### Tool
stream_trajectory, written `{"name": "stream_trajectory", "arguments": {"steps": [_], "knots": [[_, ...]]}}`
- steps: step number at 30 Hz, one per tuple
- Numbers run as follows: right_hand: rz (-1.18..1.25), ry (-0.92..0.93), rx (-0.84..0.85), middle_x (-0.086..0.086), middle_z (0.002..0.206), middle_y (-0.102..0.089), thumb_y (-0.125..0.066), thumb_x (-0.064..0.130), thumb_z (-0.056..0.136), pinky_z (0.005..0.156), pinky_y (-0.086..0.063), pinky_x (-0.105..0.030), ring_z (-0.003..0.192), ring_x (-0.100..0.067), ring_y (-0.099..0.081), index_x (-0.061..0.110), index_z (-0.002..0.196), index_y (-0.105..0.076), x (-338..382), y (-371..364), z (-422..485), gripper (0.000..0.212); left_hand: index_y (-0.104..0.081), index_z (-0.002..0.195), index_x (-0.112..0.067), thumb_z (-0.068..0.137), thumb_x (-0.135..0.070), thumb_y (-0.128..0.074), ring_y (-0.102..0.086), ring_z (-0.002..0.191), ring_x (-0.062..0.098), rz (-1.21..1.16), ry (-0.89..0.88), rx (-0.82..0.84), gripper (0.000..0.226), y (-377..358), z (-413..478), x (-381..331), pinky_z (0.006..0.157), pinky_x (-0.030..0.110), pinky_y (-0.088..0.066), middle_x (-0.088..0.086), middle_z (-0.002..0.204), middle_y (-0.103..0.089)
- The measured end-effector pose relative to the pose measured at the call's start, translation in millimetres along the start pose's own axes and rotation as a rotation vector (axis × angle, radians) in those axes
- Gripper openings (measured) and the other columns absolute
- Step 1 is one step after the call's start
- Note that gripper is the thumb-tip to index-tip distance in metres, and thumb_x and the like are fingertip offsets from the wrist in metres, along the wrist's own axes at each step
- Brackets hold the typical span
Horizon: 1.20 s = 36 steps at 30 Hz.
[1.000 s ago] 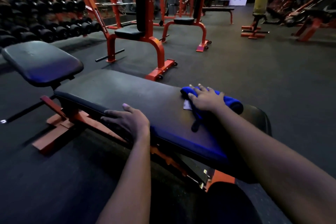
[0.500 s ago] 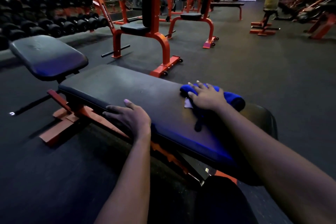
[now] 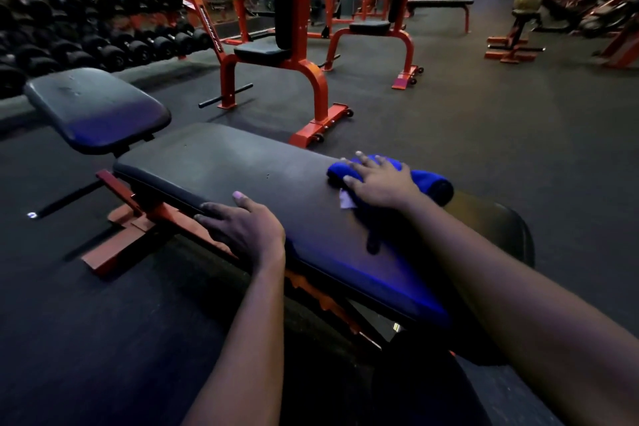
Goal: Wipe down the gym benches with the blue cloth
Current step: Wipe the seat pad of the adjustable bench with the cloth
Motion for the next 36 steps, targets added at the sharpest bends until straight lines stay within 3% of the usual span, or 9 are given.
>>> {"name": "stream_trajectory", "arguments": {"steps": [6,10,14,18,22,25,29,34,36], "knots": [[0.051,0.363,-0.016,0.029,0.160,0.004,-0.026,0.059,0.100,0.120,0.002,-0.051,0.150,-0.004,0.007,0.061,0.146,-0.011,-1.5,-11.1,-93.4,0.048,-0.014,0.152,0.005,0.104,-0.035,-0.032,-0.022,0.143,0.041,-0.006,0.003,-0.006,0.065,0.8,1.1,0.8,0.115,0.039,-0.018,0.026,0.159,-0.009],[0.057,0.117,-0.029,0.025,0.162,-0.001,-0.027,0.060,0.100,0.119,-0.007,-0.055,0.151,-0.007,0.000,0.061,0.146,-0.013,-46.7,0.4,-63.1,0.048,-0.015,0.152,0.005,0.104,-0.035,-0.032,-0.023,0.141,0.043,0.005,-0.003,0.000,0.065,2.3,0.0,-1.1,0.115,0.040,-0.019,0.027,0.158,-0.010],[0.041,-0.035,0.012,0.015,0.165,-0.001,-0.023,0.062,0.099,0.114,-0.008,-0.063,0.152,-0.019,-0.005,0.052,0.151,-0.013,-23.5,5.4,-7.0,0.054,-0.014,0.152,0.004,0.104,-0.036,-0.031,-0.023,0.141,0.044,0.006,0.008,-0.001,0.065,2.4,-0.8,-0.8,0.114,0.042,-0.021,0.027,0.159,-0.009],[0.007,0.099,-0.003,0.014,0.165,0.001,-0.023,0.059,0.100,0.115,0.000,-0.064,0.152,-0.021,0.001,0.050,0.152,-0.011,24.8,-4.4,-30.4,0.054,-0.015,0.152,0.004,0.105,-0.034,-0.031,-0.023,0.141,0.043,0.010,0.001,-0.007,0.063,3.7,-3.1,-5.0,0.113,0.041,-0.021,0.027,0.159,-0.009],[0.051,0.330,-0.040,0.027,0.161,0.004,-0.026,0.059,0.100,0.118,0.005,-0.054,0.150,-0.006,0.008,0.059,0.148,-0.011,20.4,-13.1,-116.5,0.050,-0.014,0.152,0.005,0.105,-0.034,-0.032,-0.025,0.140,0.046,0.024,0.003,0.017,0.064,7.1,-3.5,-4.2,0.113,0.042,-0.020,0.028,0.159,-0.008],[0.076,0.224,-0.020,0.032,0.158,0.004,-0.027,0.060,0.100,0.119,0.000,-0.052,0.150,-0.002,0.007,0.063,0.145,-0.012,-20.3,-7.0,-135.2,0.047,-0.014,0.152,0.006,0.104,-0.036,-0.032,-0.025,0.139,0.049,0.034,0.000,0.047,0.066,6.2,-0.6,-1.6,0.116,0.047,-0.021,0.029,0.158,-0.008],[0.060,-0.005,-0.036,0.021,0.163,-0.001,-0.024,0.060,0.100,0.116,-0.009,-0.060,0.152,-0.012,0.002,0.059,0.147,-0.014,-16.7,-5.9,-99.5,0.048,-0.012,0.151,0.008,0.103,-0.037,-0.031,-0.023,0.139,0.051,0.038,0.002,0.092,0.069,6.0,0.8,-1.3,0.115,0.053,-0.023,0.032,0.157,-0.006],[0.013,0.133,-0.062,0.016,0.164,-0.004,-0.025,0.058,0.101,0.118,-0.004,-0.059,0.152,-0.017,-0.001,0.051,0.152,-0.015,50.9,-13.6,-98.0,0.052,-0.041,0.129,0.004,0.102,-0.032,-0.037,-0.040,0.122,0.047,0.039,-0.053,0.055,0.045,19.2,15.7,6.5,0.099,0.049,-0.035,0.027,0.139,-0.033],[-0.017,0.267,-0.089,0.019,0.164,-0.002,-0.023,0.061,0.099,0.120,-0.001,-0.056,0.152,-0.014,0.001,0.053,0.151,-0.012,56.4,-16.3,-126.4,0.054,-0.043,0.121,0.001,0.102,-0.030,-0.037,-0.045,0.118,0.045,-0.031,-0.045,0.032,0.037,24.7,29.6,11.0,0.095,0.046,-0.036,0.026,0.133,-0.037]]}}
Point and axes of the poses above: each hand's wrist, its own z-axis towards the middle knuckle, its own y-axis out of the back of the hand, x = y × z, the point moved 4 cm from there along z, towards the middle knuckle
